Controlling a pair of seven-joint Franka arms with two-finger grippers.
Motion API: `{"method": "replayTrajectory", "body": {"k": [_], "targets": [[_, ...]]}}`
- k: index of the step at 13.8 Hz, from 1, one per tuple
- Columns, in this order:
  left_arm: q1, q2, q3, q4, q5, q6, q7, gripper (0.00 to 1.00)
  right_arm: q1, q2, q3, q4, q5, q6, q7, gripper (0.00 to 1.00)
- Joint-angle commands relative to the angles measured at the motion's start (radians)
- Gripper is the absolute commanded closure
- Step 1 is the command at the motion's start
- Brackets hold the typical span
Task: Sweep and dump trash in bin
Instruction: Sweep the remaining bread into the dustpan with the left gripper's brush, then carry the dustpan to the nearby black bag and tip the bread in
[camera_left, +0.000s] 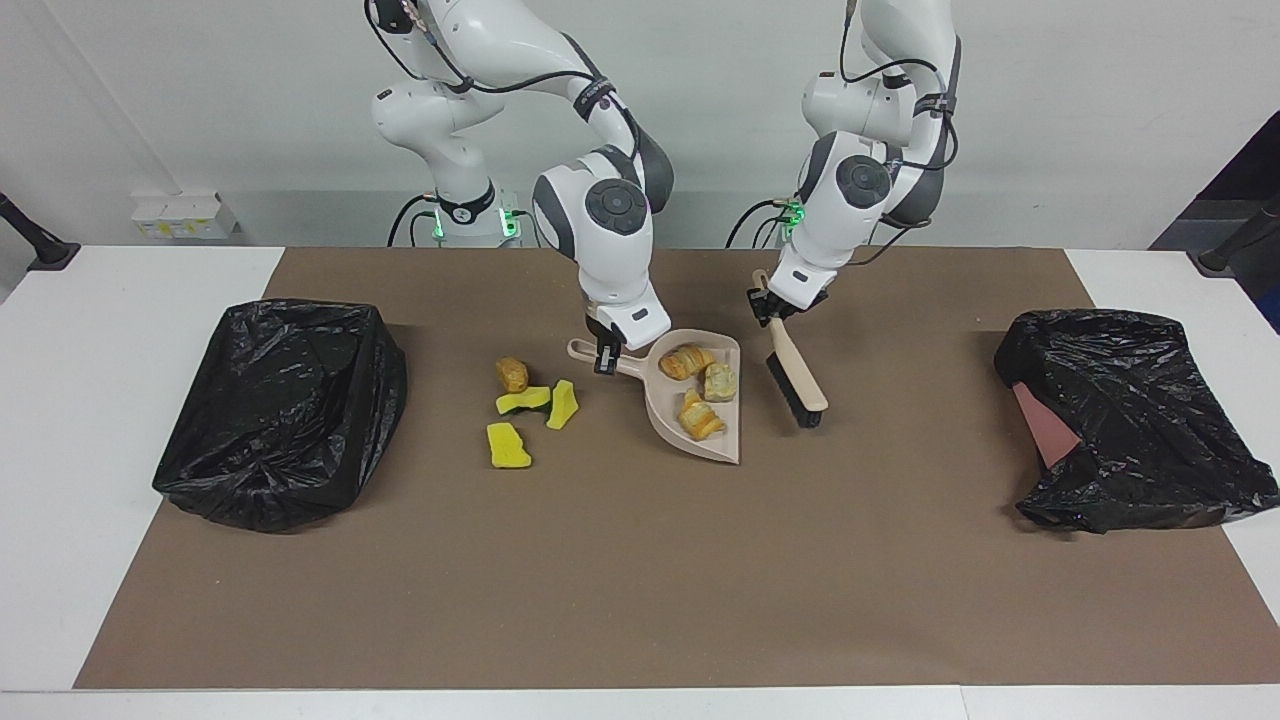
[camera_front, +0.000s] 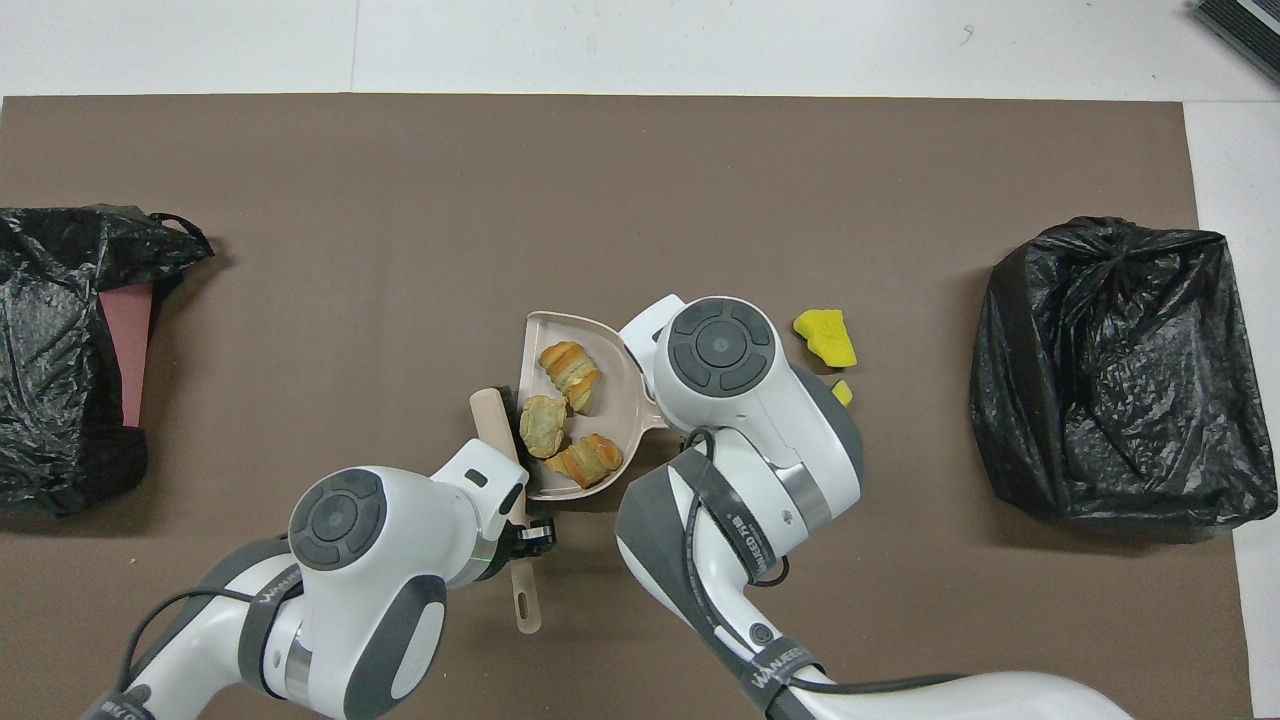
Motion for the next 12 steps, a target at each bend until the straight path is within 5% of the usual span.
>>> {"method": "replayTrajectory", "body": {"k": [1,7,12], "targets": [[-0.020,-0.036,-0.015,-0.021,0.020,-0.026,-0.073,1.00,-0.065,-0.076,0.010,-0.008,0.015,-0.043,-0.052,1.00],[-0.222,-0.035,-0.017,-0.051,0.020,-0.008,-0.241,1.00,-0.228,-0.244,-0.001,-0.008,0.011,-0.083,-0.066,1.00],[-0.305,-0.024,-0.018,-0.085,0.020,0.049,-0.298,1.00,-0.510,-0.314,-0.004,0.013,0.000,-0.192,-0.235,1.00]]}}
